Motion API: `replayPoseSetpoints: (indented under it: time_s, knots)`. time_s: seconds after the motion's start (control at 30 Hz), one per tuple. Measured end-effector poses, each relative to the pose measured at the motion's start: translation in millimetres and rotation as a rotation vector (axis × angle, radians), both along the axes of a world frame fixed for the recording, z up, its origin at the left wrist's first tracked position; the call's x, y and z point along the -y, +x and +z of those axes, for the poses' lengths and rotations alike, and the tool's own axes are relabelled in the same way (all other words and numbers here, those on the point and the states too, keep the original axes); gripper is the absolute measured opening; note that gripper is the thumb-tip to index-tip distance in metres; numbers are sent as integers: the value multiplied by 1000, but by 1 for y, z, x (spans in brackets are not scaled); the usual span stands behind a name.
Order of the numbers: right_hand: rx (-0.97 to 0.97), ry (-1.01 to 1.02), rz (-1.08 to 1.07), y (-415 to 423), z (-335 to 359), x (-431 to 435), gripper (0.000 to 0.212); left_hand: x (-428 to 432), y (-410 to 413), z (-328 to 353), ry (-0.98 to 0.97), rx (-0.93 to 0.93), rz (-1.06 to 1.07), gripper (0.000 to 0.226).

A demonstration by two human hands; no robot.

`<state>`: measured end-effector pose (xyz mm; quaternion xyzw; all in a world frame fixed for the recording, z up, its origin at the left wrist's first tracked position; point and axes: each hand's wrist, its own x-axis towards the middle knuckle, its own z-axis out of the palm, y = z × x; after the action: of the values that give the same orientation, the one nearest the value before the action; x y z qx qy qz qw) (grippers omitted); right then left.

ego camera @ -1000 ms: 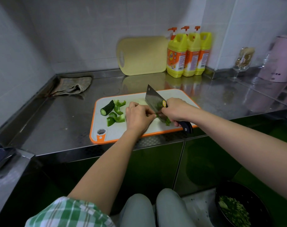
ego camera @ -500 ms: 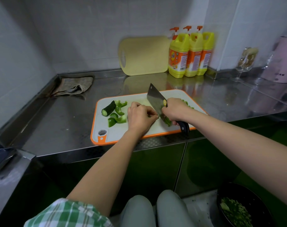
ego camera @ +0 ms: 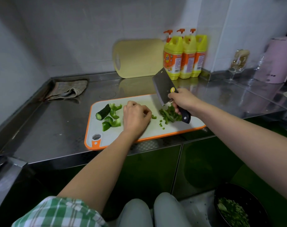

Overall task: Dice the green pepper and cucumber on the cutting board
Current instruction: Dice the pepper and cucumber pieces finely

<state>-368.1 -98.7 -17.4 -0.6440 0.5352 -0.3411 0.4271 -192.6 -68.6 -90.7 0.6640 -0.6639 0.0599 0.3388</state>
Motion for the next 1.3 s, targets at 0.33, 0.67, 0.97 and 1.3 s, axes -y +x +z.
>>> replayPoseSetpoints:
  time_s: [0.33, 0.67, 0.97, 1.3]
  knots:
    - [282, 71, -133, -19, -1, -1, 20, 6, -27, 21, -54, 462, -395, 37]
    - [331, 109, -161, -33, -12, 6, 21, 29, -31, 25, 17, 657, -399, 25]
    - [332, 117, -133, -37, -7, 2, 22, 27, -27, 29, -86, -8, -197, 20]
    - [-53, 172, 125, -3, -18, -40, 25, -1, 0, 20, 14, -207, 90, 29]
